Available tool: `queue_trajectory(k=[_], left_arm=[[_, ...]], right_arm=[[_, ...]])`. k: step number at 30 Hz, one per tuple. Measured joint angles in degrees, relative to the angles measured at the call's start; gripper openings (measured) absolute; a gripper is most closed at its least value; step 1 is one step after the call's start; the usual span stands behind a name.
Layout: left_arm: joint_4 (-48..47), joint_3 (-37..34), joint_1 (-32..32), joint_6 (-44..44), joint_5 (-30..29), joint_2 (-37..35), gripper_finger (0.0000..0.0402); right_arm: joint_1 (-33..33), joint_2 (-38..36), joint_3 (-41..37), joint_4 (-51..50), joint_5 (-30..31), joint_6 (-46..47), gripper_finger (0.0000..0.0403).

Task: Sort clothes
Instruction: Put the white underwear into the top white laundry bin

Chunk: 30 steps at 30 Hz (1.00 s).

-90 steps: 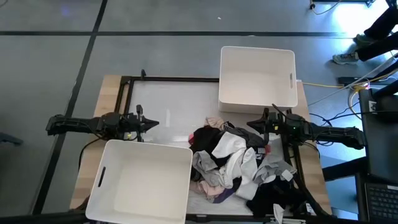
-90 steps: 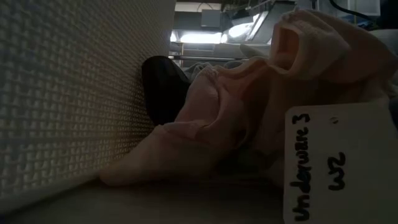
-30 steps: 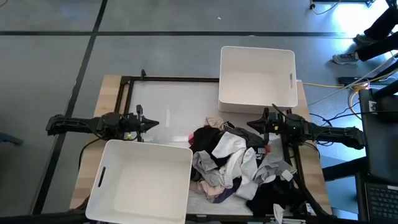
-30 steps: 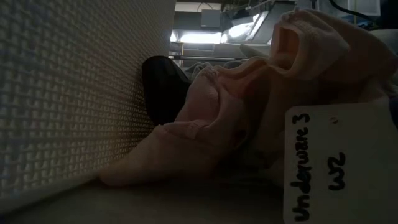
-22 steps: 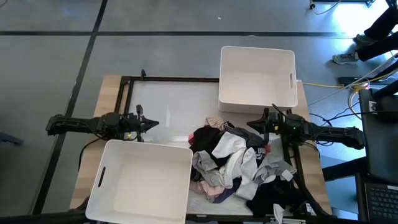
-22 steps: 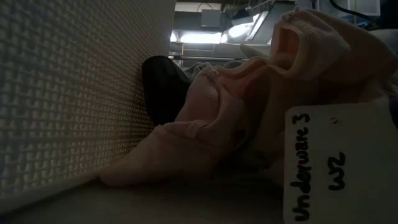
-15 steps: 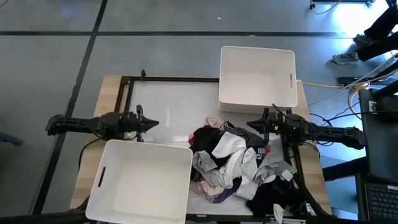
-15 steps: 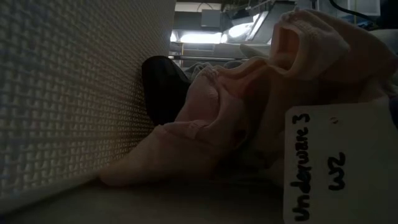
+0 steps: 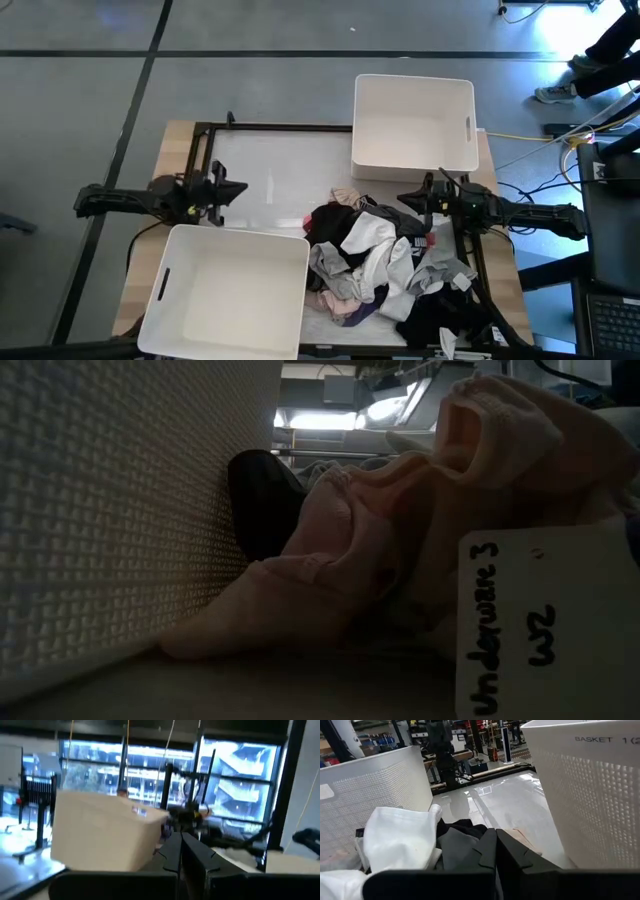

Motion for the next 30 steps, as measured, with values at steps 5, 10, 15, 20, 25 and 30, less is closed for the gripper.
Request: queue_trajectory(k=[5,10,15,20,25,30], left_arm=[[-0.8,4.9,0.0,3.6,0.0,3.0,0.0004],[-1.0,12.2,0.0,5.8,0.0,12.8,0.0004],[-2.9,21.6,0.0,6.6,0.0,26.8,0.0004],[-8.2,33.8,0.0,7.1,-0.1,40.8,0.0004],[-14.3,46.5,0.0,9.1,-0.1,53.9,0.0004],[-19.1,57.6,-0.8,11.9,-0.1,65.2,0.0004]], right_arm=[[0.0,0.0,0.0,1.4,1.4,-2.5,0.001],[0.0,0.0,0.0,4.4,2.5,-5.2,0.001],[0.0,0.0,0.0,5.3,0.8,-6.5,0.001],[0.0,0.0,0.0,5.3,-1.6,-6.8,0.001],[0.0,0.0,0.5,4.4,-1.8,-8.5,0.001],[0.0,0.0,2.6,4.6,-2.5,-9.6,0.001]])
